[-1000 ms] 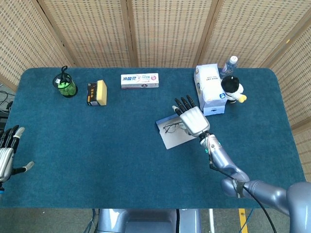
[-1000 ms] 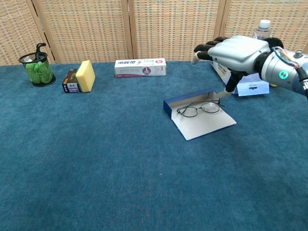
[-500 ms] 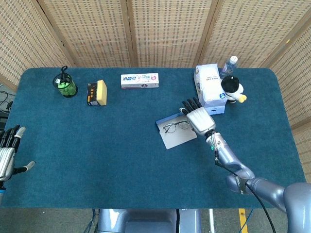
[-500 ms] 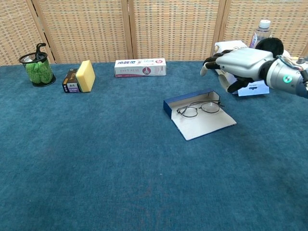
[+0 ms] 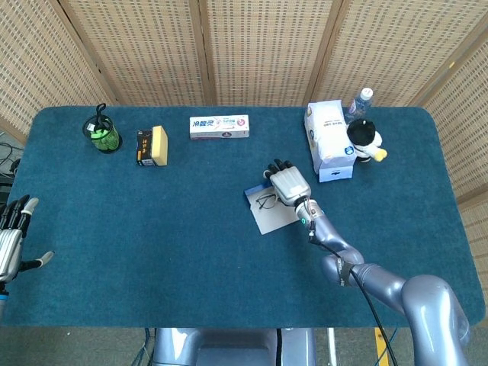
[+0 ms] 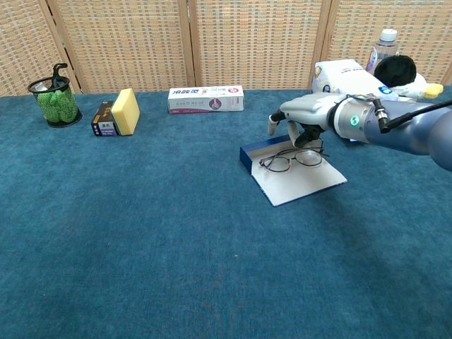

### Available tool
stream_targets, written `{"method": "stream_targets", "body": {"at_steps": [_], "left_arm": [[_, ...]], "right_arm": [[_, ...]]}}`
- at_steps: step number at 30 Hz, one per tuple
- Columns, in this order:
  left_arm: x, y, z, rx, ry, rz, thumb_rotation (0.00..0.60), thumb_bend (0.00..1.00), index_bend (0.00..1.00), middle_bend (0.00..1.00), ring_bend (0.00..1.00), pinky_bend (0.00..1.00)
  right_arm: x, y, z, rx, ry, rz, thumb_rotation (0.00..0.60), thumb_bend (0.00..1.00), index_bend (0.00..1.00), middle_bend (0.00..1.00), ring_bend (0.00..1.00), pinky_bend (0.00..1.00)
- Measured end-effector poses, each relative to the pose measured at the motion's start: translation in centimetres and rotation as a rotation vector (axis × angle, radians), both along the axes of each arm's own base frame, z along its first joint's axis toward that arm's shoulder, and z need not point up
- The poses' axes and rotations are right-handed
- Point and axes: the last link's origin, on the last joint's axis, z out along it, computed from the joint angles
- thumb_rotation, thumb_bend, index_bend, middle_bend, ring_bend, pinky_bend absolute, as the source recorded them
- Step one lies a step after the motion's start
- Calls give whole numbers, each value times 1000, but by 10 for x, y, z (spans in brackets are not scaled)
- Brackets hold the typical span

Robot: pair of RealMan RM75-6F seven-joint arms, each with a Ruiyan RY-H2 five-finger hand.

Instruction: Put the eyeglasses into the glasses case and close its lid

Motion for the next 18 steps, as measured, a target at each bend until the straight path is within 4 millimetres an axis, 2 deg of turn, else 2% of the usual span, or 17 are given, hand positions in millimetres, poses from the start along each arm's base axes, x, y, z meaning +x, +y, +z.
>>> {"method": "stream_targets", "body": {"at_steps": [5, 8, 10, 14, 18], "left_arm": [[0, -1, 1, 1, -2, -2, 600, 0, 0, 0, 0, 0], [1, -1, 1, 2, -3, -6, 600, 0, 0, 0, 0, 0], [1, -2, 1, 0, -3, -8, 600, 0, 0, 0, 0, 0], [2, -3, 0, -6, -1, -15, 600, 0, 0, 0, 0, 0], [4, -5, -2, -12, 1, -23, 600, 0, 0, 0, 0, 0]], "right_arm": [[-7, -3, 2, 15, 47, -25, 600, 1000, 306, 296, 178, 153], [-12, -4, 9, 8, 70, -40, 600, 1000, 365, 364, 273, 209], [-14, -3, 14, 7, 79, -50, 600, 1000, 393, 392, 296, 239], [-18, 2, 24, 24, 98, -64, 600, 1000, 399, 394, 303, 258], [-19, 16, 37, 63, 127, -54, 600, 1000, 399, 347, 280, 258]]}}
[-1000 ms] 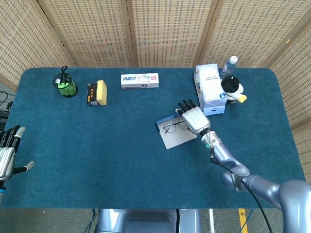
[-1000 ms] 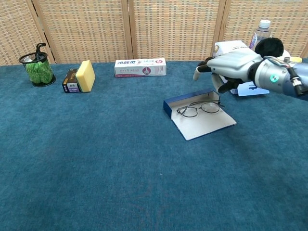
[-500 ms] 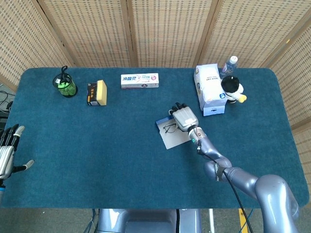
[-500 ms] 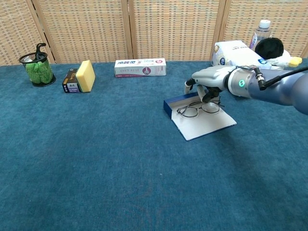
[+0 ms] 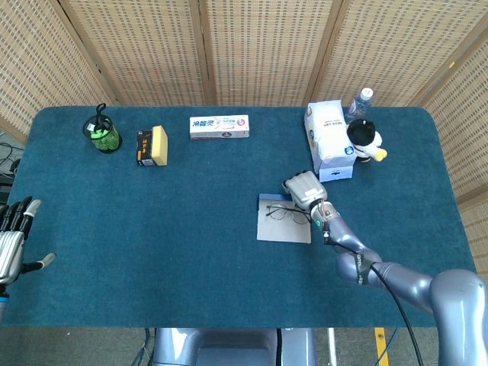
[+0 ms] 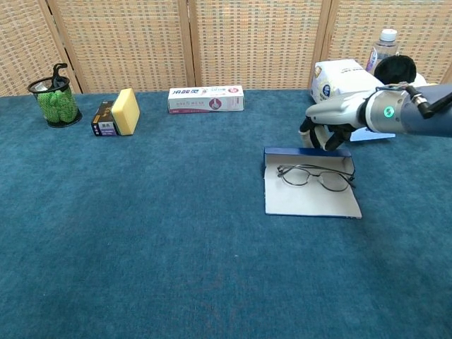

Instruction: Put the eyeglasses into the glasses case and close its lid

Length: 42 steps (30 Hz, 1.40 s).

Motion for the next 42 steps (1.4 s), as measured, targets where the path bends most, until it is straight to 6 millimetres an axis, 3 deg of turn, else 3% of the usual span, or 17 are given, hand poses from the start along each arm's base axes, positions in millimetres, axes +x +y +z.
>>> {"method": "stream_targets", "body": {"at_steps": [8, 21, 29, 30, 32, 34, 36, 39, 42], "left_arm": [[4, -2, -5, -15, 7, -19, 600, 0, 0, 0, 0, 0], [4, -1, -4, -15, 5, -15, 600, 0, 0, 0, 0, 0], [4, -1, -5, -16, 4, -13, 600, 0, 0, 0, 0, 0], [4, -1, -5, -16, 5, -13, 600, 0, 0, 0, 0, 0], [4, 0, -5, -18, 6, -14, 600, 0, 0, 0, 0, 0], [4, -1, -6, -20, 8, -14, 600, 0, 0, 0, 0, 0], [4, -1, -7, -23, 9, -15, 600, 0, 0, 0, 0, 0], [4, -1, -8, -29, 12, -19, 600, 0, 0, 0, 0, 0], [5, -1, -8, -29, 13, -21, 600, 0, 0, 0, 0, 0]], "right_arm": [[3, 21, 19, -25, -13, 48, 600, 1000, 398, 310, 240, 258], [-1, 37, 11, 53, -36, 32, 600, 1000, 398, 334, 240, 258], [5, 37, 16, 15, -61, 68, 600, 998, 387, 275, 182, 259], [6, 37, 19, -8, -69, 87, 600, 948, 365, 230, 149, 259], [8, 39, 24, -39, -79, 124, 600, 709, 300, 140, 91, 258], [8, 42, 29, -60, -84, 171, 600, 351, 211, 52, 31, 257], [6, 47, 34, -78, -85, 218, 600, 173, 144, 9, 4, 248], [-2, 58, 43, -112, -82, 285, 600, 33, 53, 0, 0, 231], [-22, 73, 49, -120, -73, 307, 600, 0, 0, 0, 0, 206]]}}
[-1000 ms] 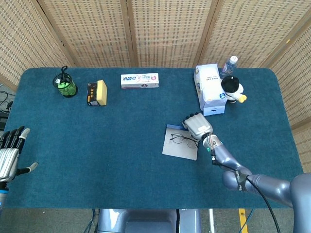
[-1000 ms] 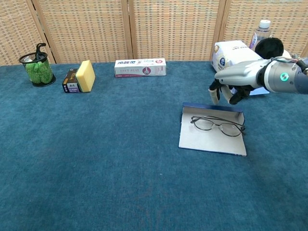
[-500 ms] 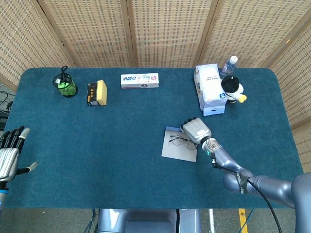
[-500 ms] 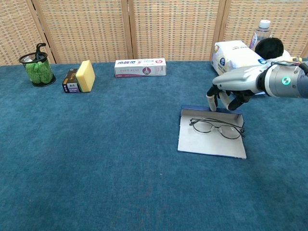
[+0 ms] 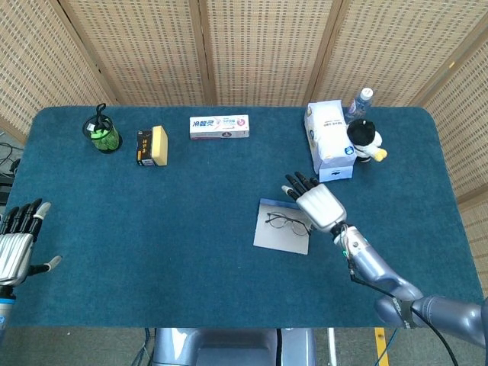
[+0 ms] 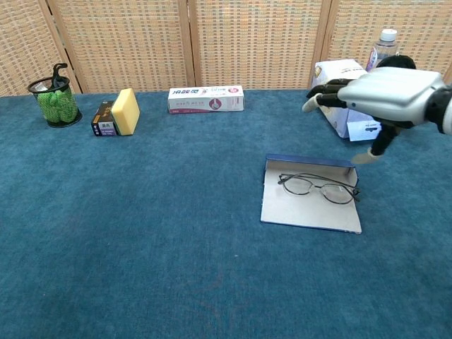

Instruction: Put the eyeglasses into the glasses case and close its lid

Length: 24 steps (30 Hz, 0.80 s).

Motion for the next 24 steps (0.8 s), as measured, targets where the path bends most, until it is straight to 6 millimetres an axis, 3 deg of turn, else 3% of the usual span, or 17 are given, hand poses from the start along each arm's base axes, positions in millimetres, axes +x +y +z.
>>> {"method": "stream_targets", "body": {"at_steps": [7, 15, 24], "left_arm": [[0, 0, 0, 5, 2, 0, 600, 0, 0, 0, 0, 0], [0, -1, -1, 1, 6, -1, 600, 0, 0, 0, 0, 0], [0, -1, -2, 3, 9, 0, 600, 0, 0, 0, 0, 0]], "right_arm": [[-29, 9, -1, -8, 38, 6, 600, 0, 0, 0, 0, 131], [-61, 10, -11, -29, 34, 23, 600, 0, 0, 0, 0, 115], [-76, 16, -26, -39, 5, 69, 600, 0, 0, 0, 0, 54]]}}
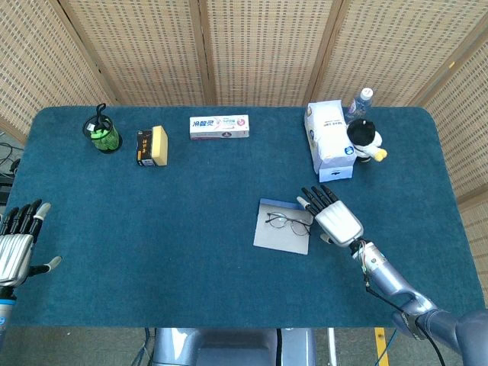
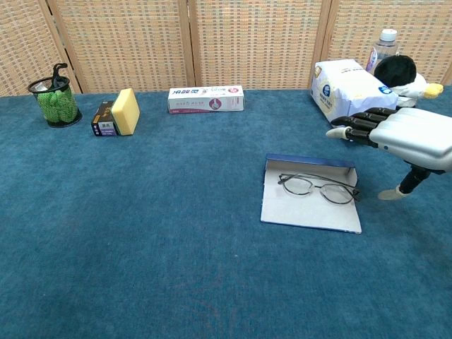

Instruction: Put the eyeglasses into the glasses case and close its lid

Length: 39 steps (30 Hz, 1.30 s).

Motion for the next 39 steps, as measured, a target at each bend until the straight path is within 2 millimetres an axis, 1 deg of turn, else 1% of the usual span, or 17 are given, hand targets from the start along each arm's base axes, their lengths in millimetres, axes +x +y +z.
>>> {"method": "stream_targets", "body": {"at_steps": [5, 11, 17, 24, 32, 39], "left_arm": [[0, 0, -1, -1, 2, 0, 600, 0, 0, 0, 0, 0], [0, 0, -2, -3, 3, 1, 600, 0, 0, 0, 0, 0], [-1, 0, -1, -2, 4, 5, 600, 0, 0, 0, 0, 0], [-1, 0, -1, 0, 0, 5, 600, 0, 0, 0, 0, 0], [-2, 1, 0, -1, -2, 8, 600, 0, 0, 0, 0, 0], [-2, 0, 1, 0, -4, 9, 600, 0, 0, 0, 0, 0]], "right_arm": [[-5, 0, -7, -19, -8, 39, 600, 0, 0, 0, 0, 53], [-5, -2, -18, -24, -1, 74, 600, 0, 0, 0, 0, 53], [-4, -5, -30, -17, 8, 73, 600, 0, 0, 0, 0, 53], [3, -15, -38, -25, -4, 46, 600, 0, 0, 0, 0, 53], [9, -23, -42, -39, -14, 28, 600, 0, 0, 0, 0, 53], [19, -27, -45, -52, -36, 24, 600, 0, 0, 0, 0, 53]]}}
